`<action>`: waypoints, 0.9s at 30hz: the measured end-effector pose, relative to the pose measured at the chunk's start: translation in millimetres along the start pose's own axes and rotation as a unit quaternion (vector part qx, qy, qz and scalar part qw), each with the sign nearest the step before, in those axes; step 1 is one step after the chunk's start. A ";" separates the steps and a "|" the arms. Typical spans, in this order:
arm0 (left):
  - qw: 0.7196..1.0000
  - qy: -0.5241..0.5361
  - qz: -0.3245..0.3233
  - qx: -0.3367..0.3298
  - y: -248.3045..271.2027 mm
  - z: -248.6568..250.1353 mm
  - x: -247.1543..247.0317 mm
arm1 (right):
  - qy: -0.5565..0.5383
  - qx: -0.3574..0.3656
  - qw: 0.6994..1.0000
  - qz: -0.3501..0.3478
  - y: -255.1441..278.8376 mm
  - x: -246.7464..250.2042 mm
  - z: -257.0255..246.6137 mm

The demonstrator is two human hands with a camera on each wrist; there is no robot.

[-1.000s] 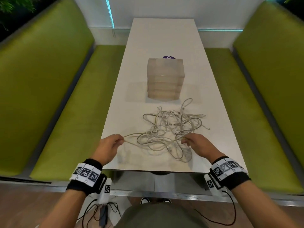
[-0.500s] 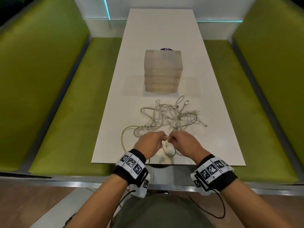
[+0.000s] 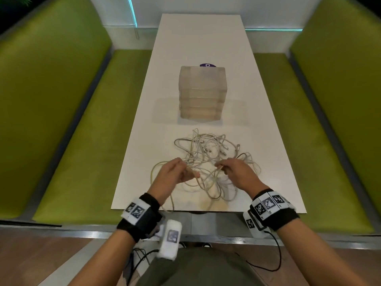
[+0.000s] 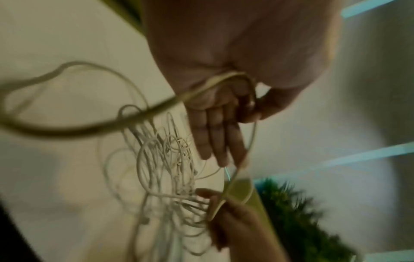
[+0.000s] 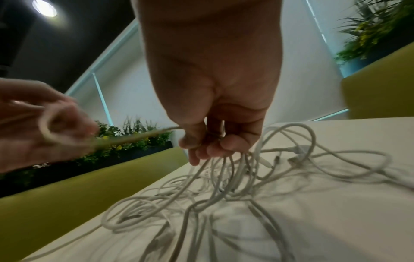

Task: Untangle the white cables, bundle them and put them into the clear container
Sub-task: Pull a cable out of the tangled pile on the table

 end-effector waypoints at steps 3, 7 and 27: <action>0.973 -0.230 0.031 0.001 -20.5 -7.7 -26.2 | 0.039 0.008 0.999 -0.001 -1.0 -0.3 -10.5; 0.922 -0.388 0.006 -0.011 -36.3 -11.3 -62.9 | 0.055 0.027 0.998 0.012 0.4 2.3 -25.6; 0.798 -0.560 0.125 -0.184 -34.6 44.9 -33.4 | 0.060 -0.022 0.991 0.118 -9.9 31.9 27.0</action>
Point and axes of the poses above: each hand's wrist, its own y-axis away from the middle knuckle, its own x-axis out of the back of the hand, z = x × y, the point moved 7 cm from there along -y, towards the middle knuckle, and after that the axes turned 13 degrees about x, right-handed, at the moved point
